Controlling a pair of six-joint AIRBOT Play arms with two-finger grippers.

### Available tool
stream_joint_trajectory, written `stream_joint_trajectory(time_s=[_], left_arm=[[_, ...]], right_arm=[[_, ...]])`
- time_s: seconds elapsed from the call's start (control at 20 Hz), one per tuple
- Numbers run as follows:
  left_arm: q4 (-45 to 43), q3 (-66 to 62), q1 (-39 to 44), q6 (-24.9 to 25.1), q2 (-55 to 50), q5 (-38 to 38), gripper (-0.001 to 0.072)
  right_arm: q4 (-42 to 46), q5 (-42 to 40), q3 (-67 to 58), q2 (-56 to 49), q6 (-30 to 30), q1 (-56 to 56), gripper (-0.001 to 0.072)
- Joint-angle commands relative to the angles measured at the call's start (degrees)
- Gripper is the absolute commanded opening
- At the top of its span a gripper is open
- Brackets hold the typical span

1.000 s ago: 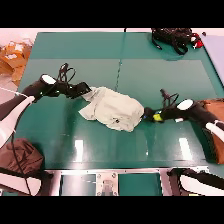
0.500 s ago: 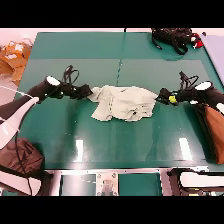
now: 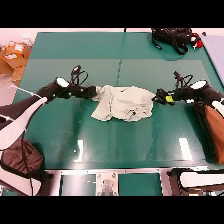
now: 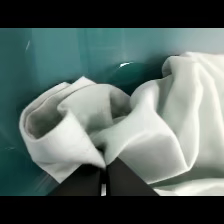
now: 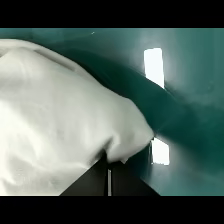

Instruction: Fold the shirts.

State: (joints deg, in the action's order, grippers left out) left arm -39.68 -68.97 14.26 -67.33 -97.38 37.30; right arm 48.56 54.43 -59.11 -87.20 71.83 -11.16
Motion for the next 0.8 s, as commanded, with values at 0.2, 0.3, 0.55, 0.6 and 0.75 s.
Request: stream_joint_trajectory(time_s=[0.2,0.3,0.55,0.6,0.75], left_arm=[[-7.5,-8.2,-4.8,-5.5,1.0,12.6,0.06],[-7.5,-8.2,-8.2,-6.5,0.9,16.7,0.0626],[-7.0,-7.9,-11.3,-9.7,-1.9,15.6,0.0626],[-5.3,-7.9,-11.2,-9.7,-3.4,15.3,0.0625],[5.4,-7.9,-10.0,-6.4,-8.0,14.6,0.0625]], right_arm=[[0.1,1.6,-0.9,-0.1,-1.0,-3.5,0.0013],[0.0,1.6,-0.9,-0.1,-1.3,-3.4,0.0013],[-0.1,1.5,-0.9,-0.1,-2.1,-3.4,0.0013],[-0.1,1.4,-0.9,-0.1,-2.1,-3.3,0.0013],[-0.1,1.1,-0.9,-0.1,-2.1,-3.2,0.0012]])
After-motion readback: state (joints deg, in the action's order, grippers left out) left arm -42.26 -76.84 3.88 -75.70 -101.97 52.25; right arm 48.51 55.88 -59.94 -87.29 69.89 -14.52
